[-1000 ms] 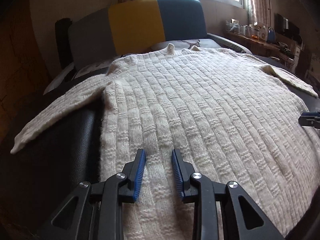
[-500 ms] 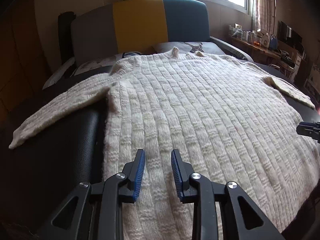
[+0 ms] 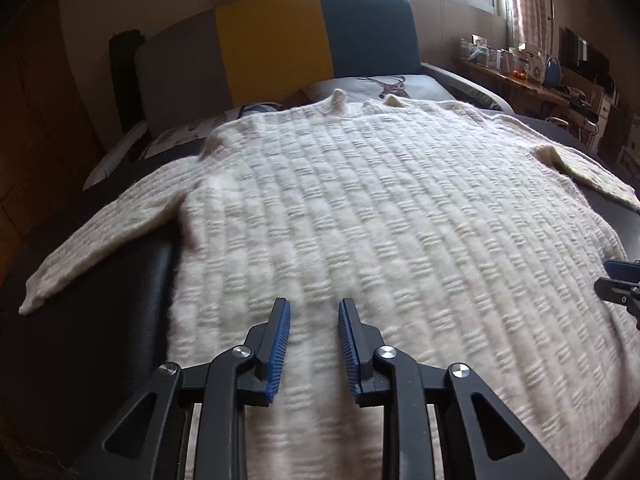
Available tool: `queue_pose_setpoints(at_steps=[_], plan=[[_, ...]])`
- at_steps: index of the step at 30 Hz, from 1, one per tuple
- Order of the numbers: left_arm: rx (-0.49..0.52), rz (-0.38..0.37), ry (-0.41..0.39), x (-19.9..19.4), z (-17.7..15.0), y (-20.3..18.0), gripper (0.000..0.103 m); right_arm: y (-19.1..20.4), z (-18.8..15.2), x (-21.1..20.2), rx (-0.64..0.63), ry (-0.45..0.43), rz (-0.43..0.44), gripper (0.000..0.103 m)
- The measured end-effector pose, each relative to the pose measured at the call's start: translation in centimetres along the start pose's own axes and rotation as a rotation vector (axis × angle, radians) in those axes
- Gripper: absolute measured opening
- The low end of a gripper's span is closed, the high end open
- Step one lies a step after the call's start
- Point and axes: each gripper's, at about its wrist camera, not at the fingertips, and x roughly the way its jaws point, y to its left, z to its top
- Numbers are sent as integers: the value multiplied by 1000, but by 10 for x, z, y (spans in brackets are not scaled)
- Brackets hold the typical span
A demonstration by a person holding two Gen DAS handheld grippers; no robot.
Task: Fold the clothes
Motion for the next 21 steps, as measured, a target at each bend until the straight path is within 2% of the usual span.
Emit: queue_pose_setpoints(at_steps=[3,6,9,11,13,19,21], plan=[[33,3,-6,-1,10,-24,26,-3,-1,-4,20,-9,21,51],[65,16,-10,2,13,-39,26,-31,0,-18,160,-52,80,51],[96,32,-14,6,14,-52,26,-76,2,-38,319,-118,64,54],[117,43,-17,9,15,-60,26,-117,4,-52,417,-154,19,64],[139,53,-19,12,16,-68,26,-159,4,-64,503,-167,-39,67],[198,83,-27,20,18,-92,26,-292,5,-97,707,-225,-277,67],[191,75,-27,20,18,-91,26,-329,2,-104,771,-236,-338,67]])
